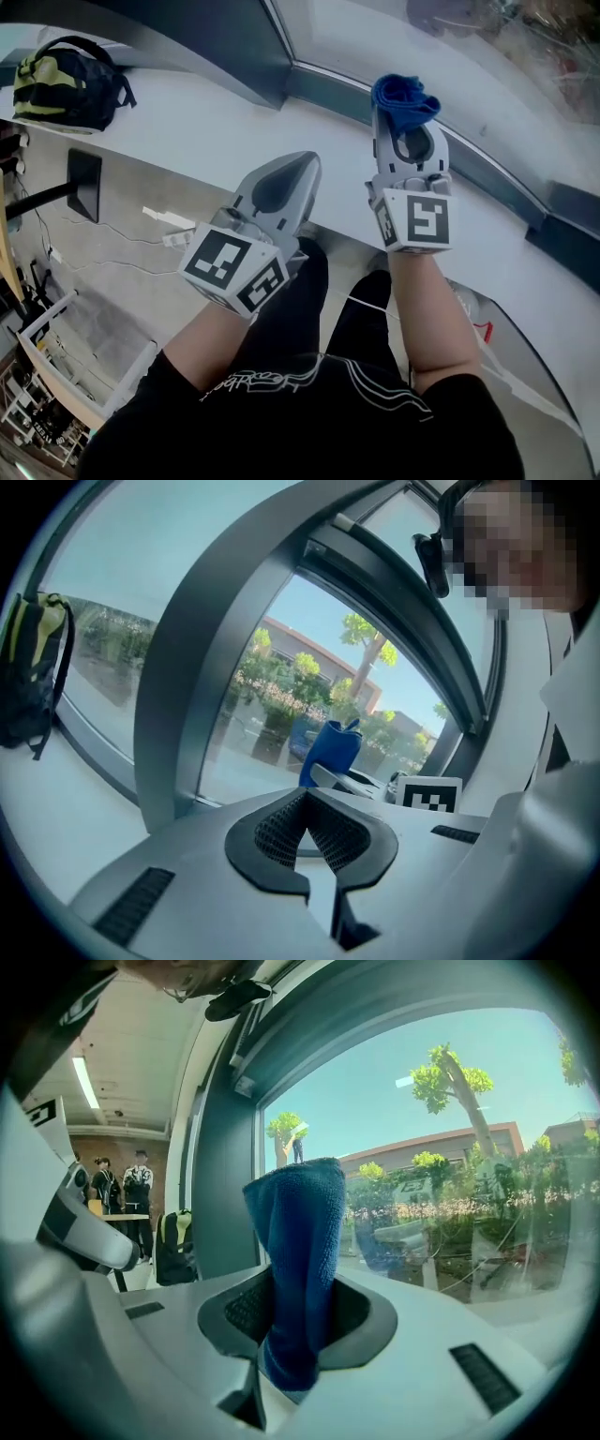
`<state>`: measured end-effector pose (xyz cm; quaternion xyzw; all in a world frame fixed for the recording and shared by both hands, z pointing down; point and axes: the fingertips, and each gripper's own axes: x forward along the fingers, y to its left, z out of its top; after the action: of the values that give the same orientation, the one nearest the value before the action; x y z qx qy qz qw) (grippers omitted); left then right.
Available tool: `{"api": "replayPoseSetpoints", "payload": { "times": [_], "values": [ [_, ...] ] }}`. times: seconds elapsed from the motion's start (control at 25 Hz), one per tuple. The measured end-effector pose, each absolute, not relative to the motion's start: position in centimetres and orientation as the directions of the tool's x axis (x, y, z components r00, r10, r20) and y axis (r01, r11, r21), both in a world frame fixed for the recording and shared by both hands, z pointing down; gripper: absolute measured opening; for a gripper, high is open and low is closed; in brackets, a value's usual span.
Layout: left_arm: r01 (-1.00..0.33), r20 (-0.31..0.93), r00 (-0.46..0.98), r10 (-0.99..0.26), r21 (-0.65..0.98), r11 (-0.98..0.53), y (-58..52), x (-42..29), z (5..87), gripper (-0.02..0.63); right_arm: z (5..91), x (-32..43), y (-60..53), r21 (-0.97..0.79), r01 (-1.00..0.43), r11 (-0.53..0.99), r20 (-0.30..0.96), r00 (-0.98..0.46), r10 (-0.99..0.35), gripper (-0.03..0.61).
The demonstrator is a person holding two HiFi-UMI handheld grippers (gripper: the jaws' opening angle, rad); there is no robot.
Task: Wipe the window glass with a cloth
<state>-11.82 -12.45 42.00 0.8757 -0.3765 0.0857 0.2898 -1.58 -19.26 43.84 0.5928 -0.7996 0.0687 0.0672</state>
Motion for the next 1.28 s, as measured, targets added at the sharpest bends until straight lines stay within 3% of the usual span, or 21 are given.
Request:
{"api": "replayPoseSetpoints", "payload": {
  "times": [0.2, 0.56, 1.28],
  "values": [
    [-0.743, 0.394, 0.664, -0.635, 0.44, -0.504, -14.8, -19.4, 43.0, 0.003, 45.5, -9.7, -23.7, -0.059, -0.945, 0.321, 0.196, -0.327, -0.925, 0.094],
    [-0.785, 0.42, 0.61, -0.672, 0.435, -0.441, -15.2, -25.9, 44.4, 0.003, 47.5, -14.5, -28.1, -0.059, -0.945, 0.322, 0.199, -0.327, -0.924, 0.094],
    [-0.776, 0.433, 0.622, -0.652, 0.451, -0.44, -14.8, -27.0, 45.7, 0.003, 49.4, -15.2, -31.8, -0.045, -0.97, 0.24, 0.214, -0.244, -0.946, 0.094]
  ]
}}
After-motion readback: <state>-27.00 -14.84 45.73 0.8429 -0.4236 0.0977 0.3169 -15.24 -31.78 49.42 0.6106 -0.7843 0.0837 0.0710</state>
